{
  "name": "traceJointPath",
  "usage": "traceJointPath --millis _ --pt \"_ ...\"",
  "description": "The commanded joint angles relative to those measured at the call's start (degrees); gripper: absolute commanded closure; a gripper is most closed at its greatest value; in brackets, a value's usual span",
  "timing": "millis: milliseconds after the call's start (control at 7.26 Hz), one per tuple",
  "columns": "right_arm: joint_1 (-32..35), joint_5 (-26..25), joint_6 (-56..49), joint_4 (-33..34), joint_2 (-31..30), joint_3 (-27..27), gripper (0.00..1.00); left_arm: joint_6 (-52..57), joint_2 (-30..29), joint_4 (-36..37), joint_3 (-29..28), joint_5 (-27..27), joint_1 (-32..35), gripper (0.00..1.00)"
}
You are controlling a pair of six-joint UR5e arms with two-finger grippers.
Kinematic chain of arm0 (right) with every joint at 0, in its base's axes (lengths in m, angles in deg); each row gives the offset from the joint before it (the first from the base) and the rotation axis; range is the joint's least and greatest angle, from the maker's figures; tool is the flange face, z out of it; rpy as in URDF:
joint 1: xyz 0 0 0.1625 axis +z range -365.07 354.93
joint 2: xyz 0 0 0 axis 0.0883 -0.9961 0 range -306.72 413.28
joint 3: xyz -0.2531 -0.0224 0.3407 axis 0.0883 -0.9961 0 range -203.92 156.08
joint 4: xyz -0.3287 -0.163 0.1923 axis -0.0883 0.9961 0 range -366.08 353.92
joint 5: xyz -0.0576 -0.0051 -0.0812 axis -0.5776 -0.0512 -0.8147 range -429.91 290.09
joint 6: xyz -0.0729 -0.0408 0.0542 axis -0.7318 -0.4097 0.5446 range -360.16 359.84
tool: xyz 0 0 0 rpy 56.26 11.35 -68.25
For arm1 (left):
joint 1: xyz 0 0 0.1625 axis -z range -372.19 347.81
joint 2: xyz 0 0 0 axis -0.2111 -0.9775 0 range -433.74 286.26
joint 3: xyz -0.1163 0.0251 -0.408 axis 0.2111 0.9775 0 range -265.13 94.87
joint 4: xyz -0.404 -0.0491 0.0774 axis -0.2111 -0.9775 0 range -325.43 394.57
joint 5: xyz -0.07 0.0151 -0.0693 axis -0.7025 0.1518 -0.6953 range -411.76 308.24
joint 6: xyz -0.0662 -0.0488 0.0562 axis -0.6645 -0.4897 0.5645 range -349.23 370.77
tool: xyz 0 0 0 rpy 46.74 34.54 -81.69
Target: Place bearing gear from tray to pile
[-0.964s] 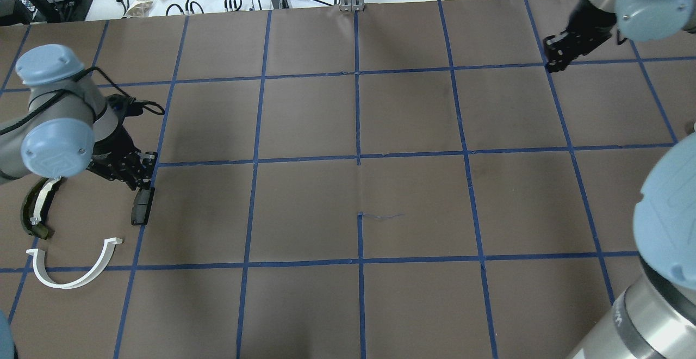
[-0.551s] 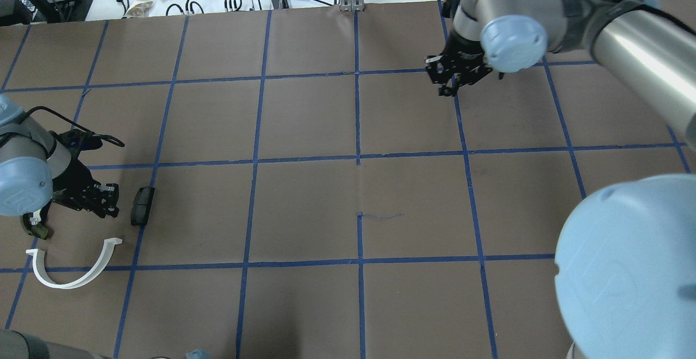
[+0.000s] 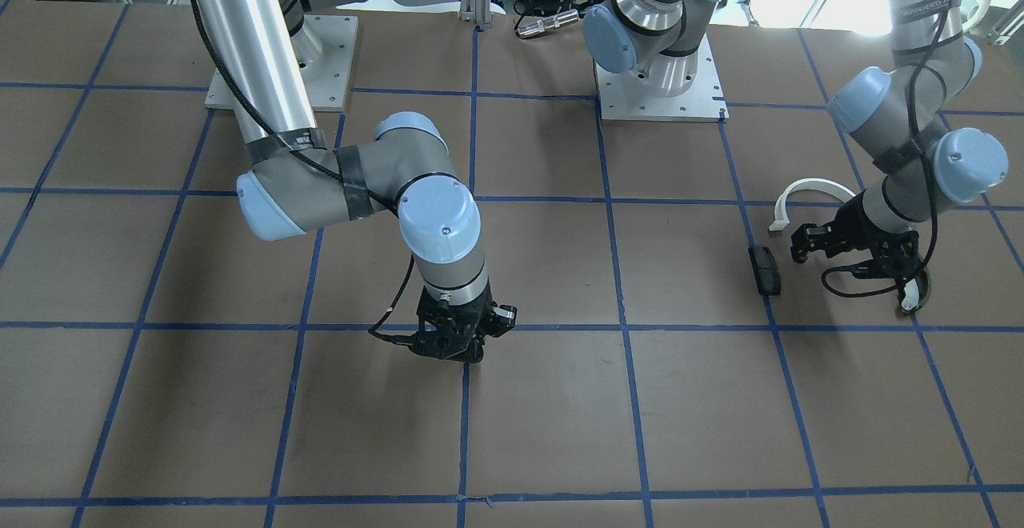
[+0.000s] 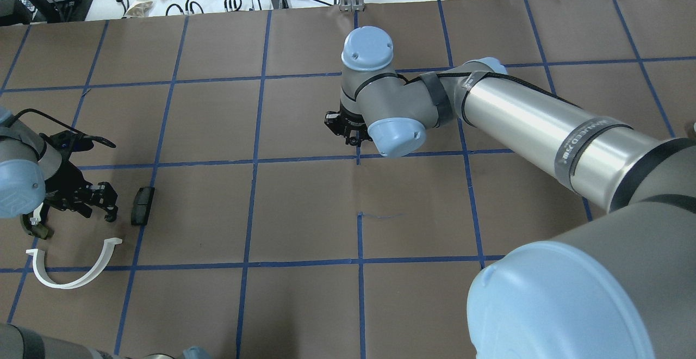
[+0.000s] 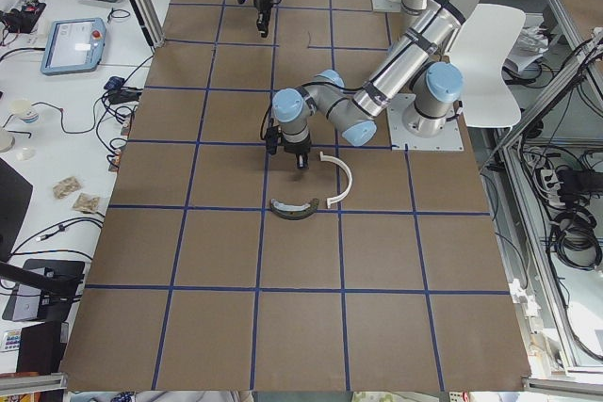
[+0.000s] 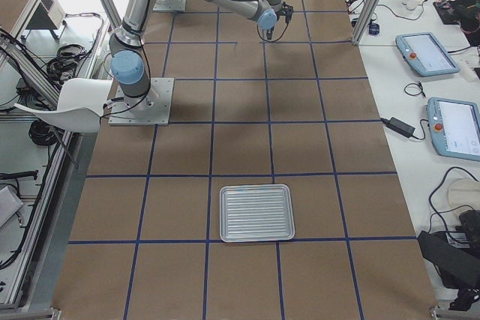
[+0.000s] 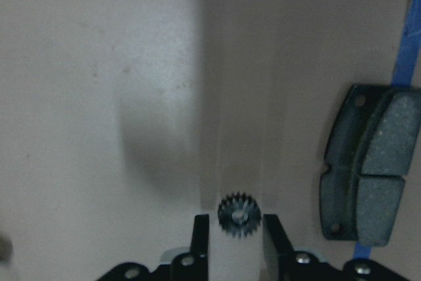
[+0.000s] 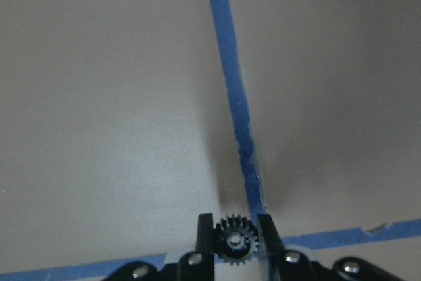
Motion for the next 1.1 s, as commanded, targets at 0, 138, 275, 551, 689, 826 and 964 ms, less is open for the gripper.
traceJointPath --millis 0,138,275,551,689,826,964 --pt "0.2 -3.4 -2.7 -0.5 -0.1 -0.1 0.0 -0.6 0.7 -3.0 -4.6 -1.1 3.4 0.2" --pt "-0.8 -4.1 -3.8 -1.2 -1.8 -0.6 0.0 -2.3 1.3 -5.8 -7.2 -4.7 8.2 0.2" --pt "-3.1 -4.2 -7.0 -2.4 -4.4 -0.6 0.0 -7.1 2.2 -6.2 -9.1 -5.1 13.9 0.15" --pt "-8.2 -4.1 -13.9 -10.7 -13.2 -0.7 0.0 -21.1 2.2 -6.7 -9.9 -6.1 22.8 0.15" --pt "-11.5 -4.1 -18.0 -15.4 -18.4 -0.6 0.0 -26.5 1.6 -6.0 -9.9 -6.9 27.1 0.15" --pt "-15.0 -4.1 -20.8 -23.6 -25.6 -0.2 0.0 -32.6 0.8 -4.8 -10.2 -6.7 32.1 0.15" --pt "-18.7 -4.1 -22.2 -31.2 -30.8 -0.5 0.0 -38.9 -0.1 -2.3 -10.6 -6.4 37.1 0.15"
